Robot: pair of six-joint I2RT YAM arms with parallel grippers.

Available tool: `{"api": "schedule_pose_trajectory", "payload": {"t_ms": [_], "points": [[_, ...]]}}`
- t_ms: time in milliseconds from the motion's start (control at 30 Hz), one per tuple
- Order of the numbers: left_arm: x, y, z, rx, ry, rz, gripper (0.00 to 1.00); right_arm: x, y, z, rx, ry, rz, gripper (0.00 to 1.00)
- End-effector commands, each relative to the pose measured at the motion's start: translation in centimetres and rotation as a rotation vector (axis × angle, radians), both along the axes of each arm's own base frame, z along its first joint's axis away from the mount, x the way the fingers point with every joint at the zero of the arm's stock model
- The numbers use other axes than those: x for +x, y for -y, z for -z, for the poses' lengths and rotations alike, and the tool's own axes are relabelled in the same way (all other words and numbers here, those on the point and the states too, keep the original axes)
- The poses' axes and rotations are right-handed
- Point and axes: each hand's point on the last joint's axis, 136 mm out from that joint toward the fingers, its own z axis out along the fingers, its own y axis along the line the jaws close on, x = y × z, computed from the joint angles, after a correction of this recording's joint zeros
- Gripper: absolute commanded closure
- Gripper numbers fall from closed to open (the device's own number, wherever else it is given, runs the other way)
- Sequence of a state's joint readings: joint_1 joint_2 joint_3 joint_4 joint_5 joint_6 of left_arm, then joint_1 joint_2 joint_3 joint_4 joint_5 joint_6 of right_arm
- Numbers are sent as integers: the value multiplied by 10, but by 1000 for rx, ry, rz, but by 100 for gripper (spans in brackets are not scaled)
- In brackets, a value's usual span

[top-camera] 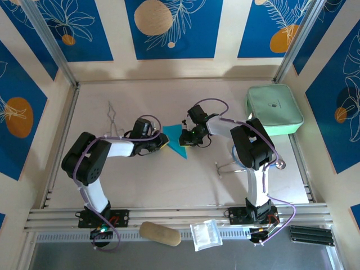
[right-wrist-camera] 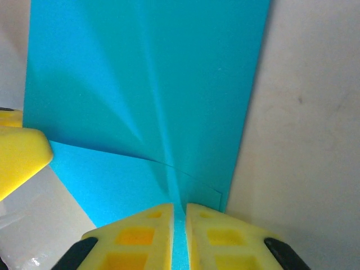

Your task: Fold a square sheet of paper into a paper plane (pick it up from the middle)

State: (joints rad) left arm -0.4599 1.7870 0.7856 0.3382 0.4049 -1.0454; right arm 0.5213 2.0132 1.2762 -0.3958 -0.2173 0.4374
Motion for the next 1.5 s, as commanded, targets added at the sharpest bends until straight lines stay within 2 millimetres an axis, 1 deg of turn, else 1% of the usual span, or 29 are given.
{"api": "schedule_pose_trajectory", "payload": {"t_ms": [0, 167, 233, 433, 533, 633, 733, 933, 1100, 1467], "points": [[11, 9, -14, -46, 45, 28, 84, 1, 0, -4, 10, 16, -20, 82], [13, 12, -15, -51, 51, 35, 84, 5, -2, -9, 22, 34, -25, 80], [15, 11, -14, -48, 49, 31, 87, 7, -3, -14, 30, 54, -22, 77], [18, 11, -13, -33, 28, 20, 96, 15, 1, -46, 44, 175, -9, 69], [19, 12, -18, -35, 24, 11, 98, 16, 9, -54, -6, 245, -5, 66], [20, 12, -26, -41, 15, -3, 98, 11, 16, -54, -75, 309, -15, 65], [19, 13, -31, -45, -7, -27, 98, 4, 17, -54, -130, 377, -52, 63], [12, 17, -32, -16, -75, -65, 98, -10, 5, -49, -179, 483, -150, 57], [7, 20, -31, 4, -118, -80, 98, -13, -3, -37, -233, 511, -201, 56], [5, 25, -32, -43, -162, -110, 97, -16, -12, -25, -257, 512, -246, 56]]}}
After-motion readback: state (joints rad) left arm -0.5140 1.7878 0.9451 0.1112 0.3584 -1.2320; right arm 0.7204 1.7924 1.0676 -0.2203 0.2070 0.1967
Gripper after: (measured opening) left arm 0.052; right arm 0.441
